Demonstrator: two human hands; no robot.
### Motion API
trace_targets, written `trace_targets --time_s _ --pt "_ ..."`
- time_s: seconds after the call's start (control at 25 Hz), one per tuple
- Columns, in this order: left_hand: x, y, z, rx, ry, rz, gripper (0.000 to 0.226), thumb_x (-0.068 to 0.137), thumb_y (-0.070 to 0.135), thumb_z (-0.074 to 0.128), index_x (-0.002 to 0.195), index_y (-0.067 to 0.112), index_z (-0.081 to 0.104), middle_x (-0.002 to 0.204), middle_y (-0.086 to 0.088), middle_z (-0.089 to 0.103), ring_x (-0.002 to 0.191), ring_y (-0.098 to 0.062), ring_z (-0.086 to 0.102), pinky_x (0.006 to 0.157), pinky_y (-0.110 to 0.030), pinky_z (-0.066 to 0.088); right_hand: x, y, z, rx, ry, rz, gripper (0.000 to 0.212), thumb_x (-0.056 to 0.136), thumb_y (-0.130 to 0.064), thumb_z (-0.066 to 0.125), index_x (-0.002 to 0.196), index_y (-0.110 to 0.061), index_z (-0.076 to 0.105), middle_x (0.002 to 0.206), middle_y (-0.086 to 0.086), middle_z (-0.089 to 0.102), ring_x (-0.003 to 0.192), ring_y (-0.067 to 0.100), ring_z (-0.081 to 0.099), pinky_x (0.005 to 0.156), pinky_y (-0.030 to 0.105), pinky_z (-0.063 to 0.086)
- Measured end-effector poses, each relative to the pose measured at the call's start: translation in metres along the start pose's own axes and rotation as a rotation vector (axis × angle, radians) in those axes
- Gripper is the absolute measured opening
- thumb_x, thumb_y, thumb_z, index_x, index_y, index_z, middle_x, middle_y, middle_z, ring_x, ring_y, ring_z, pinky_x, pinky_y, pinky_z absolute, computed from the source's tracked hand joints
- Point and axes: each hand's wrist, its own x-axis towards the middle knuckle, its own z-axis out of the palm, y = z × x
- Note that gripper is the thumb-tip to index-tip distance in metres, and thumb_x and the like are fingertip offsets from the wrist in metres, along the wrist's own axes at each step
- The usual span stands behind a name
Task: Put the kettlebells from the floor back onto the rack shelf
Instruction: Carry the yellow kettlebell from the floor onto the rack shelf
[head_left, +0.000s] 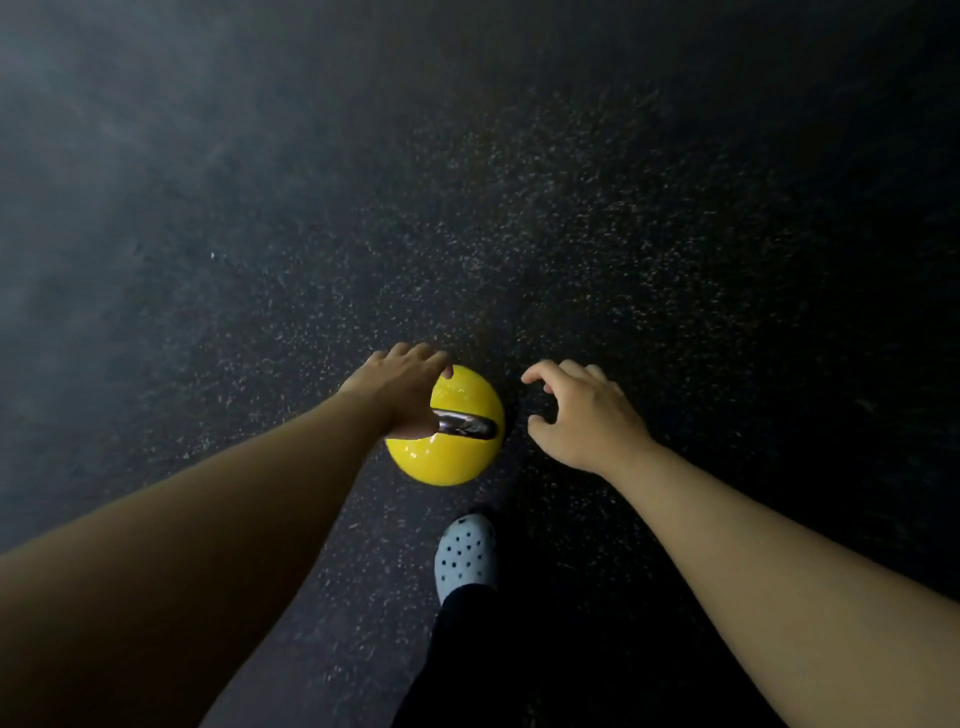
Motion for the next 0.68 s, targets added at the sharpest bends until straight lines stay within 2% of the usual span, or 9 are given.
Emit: trace_targets --time_s 0.16,0.28,0.32,0.44,0.56,0.68 --pt "0.013 -0.037 0.051 0.066 -0.138 0.001 0.061 0.074 0.034 0.065 0.132 0.027 0.048 0.131 -0.003 0.052 0.12 -0.027 0.048 0.095 -0.042 0.043 0.034 -0.025 0.072 -0.073 -0.208 -0.027 0.045 0.076 -0.032 0.061 0.12 -0.028 0.049 0.114 0.003 0.052 0.108 0.029 0.046 0.092 0.045 0.041" --pt "0.026 -0.056 0.072 0.02 -0.17 -0.01 0.036 0.083 0.037 0.069 0.114 0.022 0.06 0.112 -0.004 0.063 0.107 -0.026 0.058 0.088 -0.041 0.049 0.051 -0.035 0.109 -0.005 -0.251 -0.003 0.019 0.084 -0.028 0.062 0.097 -0.02 0.051 0.111 0.007 0.055 0.105 0.029 0.05 0.086 0.043 0.045" --pt "0.031 -0.06 0.074 -0.034 -0.183 -0.022 0.028 0.084 0.035 0.069 0.107 0.021 0.063 0.103 -0.004 0.066 0.099 -0.026 0.061 0.083 -0.04 0.052 0.057 -0.036 0.114 0.049 -0.261 0.014 0.016 0.087 -0.027 0.063 0.087 -0.018 0.05 0.107 0.009 0.059 0.101 0.03 0.054 0.082 0.041 0.047" --pt "0.036 -0.055 0.071 -0.108 -0.221 0.031 0.011 0.082 0.023 0.068 0.092 0.02 0.065 0.08 0.0 0.062 0.077 -0.022 0.06 0.064 -0.031 0.043 0.066 -0.027 0.111 0.079 -0.326 0.018 0.03 0.083 -0.025 0.07 0.068 -0.02 0.045 0.093 0.013 0.066 0.086 0.032 0.061 0.067 0.034 0.045" --pt "0.032 -0.031 0.068 -0.073 -0.217 0.113 0.007 0.077 0.023 0.065 0.082 0.026 0.062 0.07 0.005 0.058 0.067 -0.017 0.056 0.053 -0.028 0.035 0.048 -0.013 0.098 0.101 -0.371 0.032 0.03 0.077 -0.025 0.073 0.063 -0.02 0.046 0.079 0.008 0.06 0.076 0.026 0.056 0.061 0.028 0.038" --pt "0.036 0.011 0.052 -0.063 -0.258 0.176 0.005 0.07 0.028 0.062 0.071 0.029 0.057 0.064 0.008 0.058 0.058 -0.008 0.054 0.049 -0.025 0.036 0.014 0.008 0.077 0.175 -0.338 0.133 0.027 0.071 -0.031 0.072 0.061 -0.017 0.051 0.071 0.004 0.058 0.072 0.025 0.058 0.058 0.028 0.038"
